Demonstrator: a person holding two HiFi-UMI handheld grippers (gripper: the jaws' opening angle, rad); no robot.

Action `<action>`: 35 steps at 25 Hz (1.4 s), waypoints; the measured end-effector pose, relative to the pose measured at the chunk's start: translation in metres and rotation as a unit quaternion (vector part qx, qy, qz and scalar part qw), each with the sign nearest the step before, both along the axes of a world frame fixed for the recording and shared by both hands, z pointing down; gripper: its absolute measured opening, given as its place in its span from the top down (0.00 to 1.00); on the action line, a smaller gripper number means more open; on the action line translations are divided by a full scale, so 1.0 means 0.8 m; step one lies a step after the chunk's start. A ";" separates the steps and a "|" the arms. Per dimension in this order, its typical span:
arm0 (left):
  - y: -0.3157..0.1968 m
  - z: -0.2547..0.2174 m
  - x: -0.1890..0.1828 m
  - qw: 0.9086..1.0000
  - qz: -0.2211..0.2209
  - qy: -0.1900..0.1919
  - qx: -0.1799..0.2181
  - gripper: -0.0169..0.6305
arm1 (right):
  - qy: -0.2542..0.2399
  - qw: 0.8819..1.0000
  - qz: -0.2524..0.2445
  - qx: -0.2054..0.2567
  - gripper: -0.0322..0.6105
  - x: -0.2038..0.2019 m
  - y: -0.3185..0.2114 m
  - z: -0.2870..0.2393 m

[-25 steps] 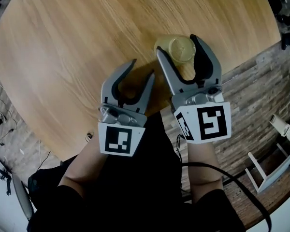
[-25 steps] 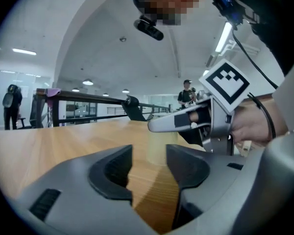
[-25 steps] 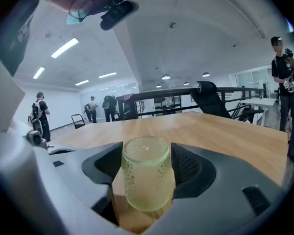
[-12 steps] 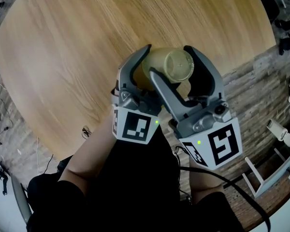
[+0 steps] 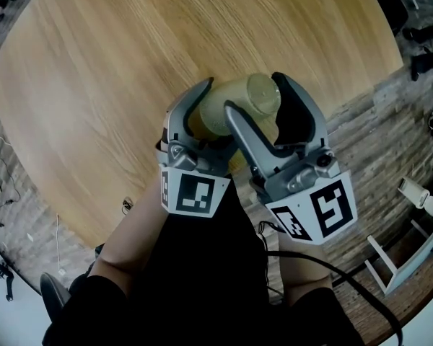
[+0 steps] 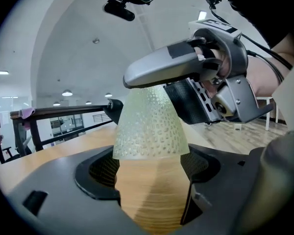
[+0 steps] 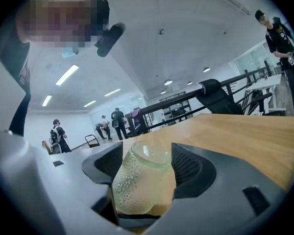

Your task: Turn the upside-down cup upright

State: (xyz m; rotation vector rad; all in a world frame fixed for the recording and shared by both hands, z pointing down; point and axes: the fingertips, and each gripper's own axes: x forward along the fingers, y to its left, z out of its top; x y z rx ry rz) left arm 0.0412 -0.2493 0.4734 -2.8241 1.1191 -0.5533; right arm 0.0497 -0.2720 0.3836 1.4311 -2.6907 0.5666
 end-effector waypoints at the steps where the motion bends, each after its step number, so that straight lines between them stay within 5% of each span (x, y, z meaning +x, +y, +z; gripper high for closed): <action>1: 0.000 -0.001 -0.001 1.000 0.000 0.001 0.000 0.35 | -0.002 1.000 0.004 0.001 0.52 0.003 -0.004 0.000; 6: 0.004 -0.008 -0.008 1.000 0.008 0.002 0.016 0.35 | 0.031 0.998 0.046 0.004 0.52 0.027 -0.025 0.016; 17: 0.014 -0.038 -0.014 0.998 0.042 0.032 0.035 0.36 | 0.090 0.993 0.031 -0.072 0.54 0.036 -0.037 0.101; 25: 0.008 -0.024 -0.004 0.997 0.065 0.042 -0.004 0.36 | 0.120 0.984 0.023 -0.129 0.64 0.036 -0.029 0.148; 35: -0.005 -0.035 0.005 0.994 0.084 0.065 -0.007 0.35 | 0.113 0.983 0.044 -0.134 0.64 0.052 -0.037 0.146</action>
